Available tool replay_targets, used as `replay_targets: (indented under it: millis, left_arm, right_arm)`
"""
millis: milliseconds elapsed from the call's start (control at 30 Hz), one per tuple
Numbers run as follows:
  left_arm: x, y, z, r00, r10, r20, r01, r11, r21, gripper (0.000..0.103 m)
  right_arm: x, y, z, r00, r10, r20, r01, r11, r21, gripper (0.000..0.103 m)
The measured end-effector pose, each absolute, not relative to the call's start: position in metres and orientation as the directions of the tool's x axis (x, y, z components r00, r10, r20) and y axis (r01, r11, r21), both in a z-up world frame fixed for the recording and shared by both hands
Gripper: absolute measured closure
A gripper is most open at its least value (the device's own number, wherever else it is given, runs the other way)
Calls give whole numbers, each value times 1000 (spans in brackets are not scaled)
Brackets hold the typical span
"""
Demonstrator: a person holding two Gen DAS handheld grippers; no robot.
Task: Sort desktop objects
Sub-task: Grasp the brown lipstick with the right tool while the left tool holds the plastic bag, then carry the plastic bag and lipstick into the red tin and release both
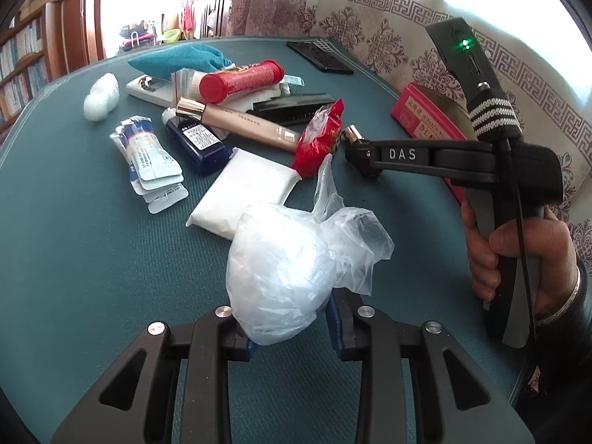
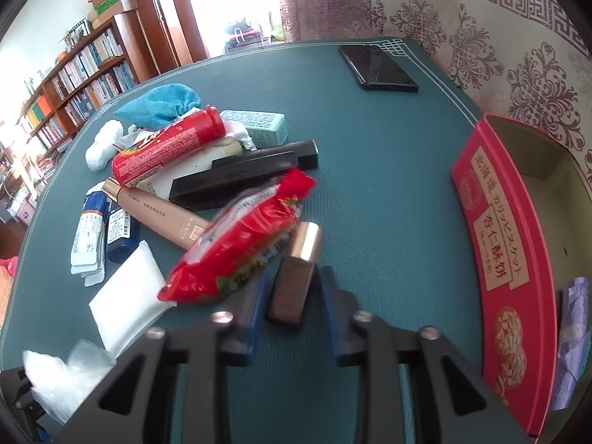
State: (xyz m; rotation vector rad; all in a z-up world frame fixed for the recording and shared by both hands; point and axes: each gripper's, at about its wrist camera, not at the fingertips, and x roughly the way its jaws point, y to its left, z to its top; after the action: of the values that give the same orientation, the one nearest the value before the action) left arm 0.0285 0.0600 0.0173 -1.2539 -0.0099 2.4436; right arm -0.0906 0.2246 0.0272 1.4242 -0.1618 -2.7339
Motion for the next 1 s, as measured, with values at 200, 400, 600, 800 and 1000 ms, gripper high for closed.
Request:
replay_targets:
  millis: [200, 400, 600, 800, 1000]
  left_arm:
    - [27, 64, 23, -540, 337, -771, -327, -928, -177, 72]
    - [29, 75, 34, -557, 339, -758, -340, -926, -164, 72]
    - [30, 98, 50, -575, 352, -738, -374, -916, -145, 72]
    - [33, 134, 65, -579, 384, -720, -432, -893, -128, 72]
    - [37, 173, 77, -572, 408, -711, -491, -865, -102, 71]
  right_arm:
    - [-73, 227, 41, -619, -89, -780, 10, -994, 105, 81]
    - [-51, 236, 56, -664, -86, -743, 11, -994, 105, 81]
    - [-28, 254, 74, -707, -73, -704, -8, -994, 111, 81]
    - [-2, 284, 94, -758, -18, -652, -52, -995, 88, 81]
    - [16, 331, 97, -769, 42, -638, -136, -986, 99, 81]
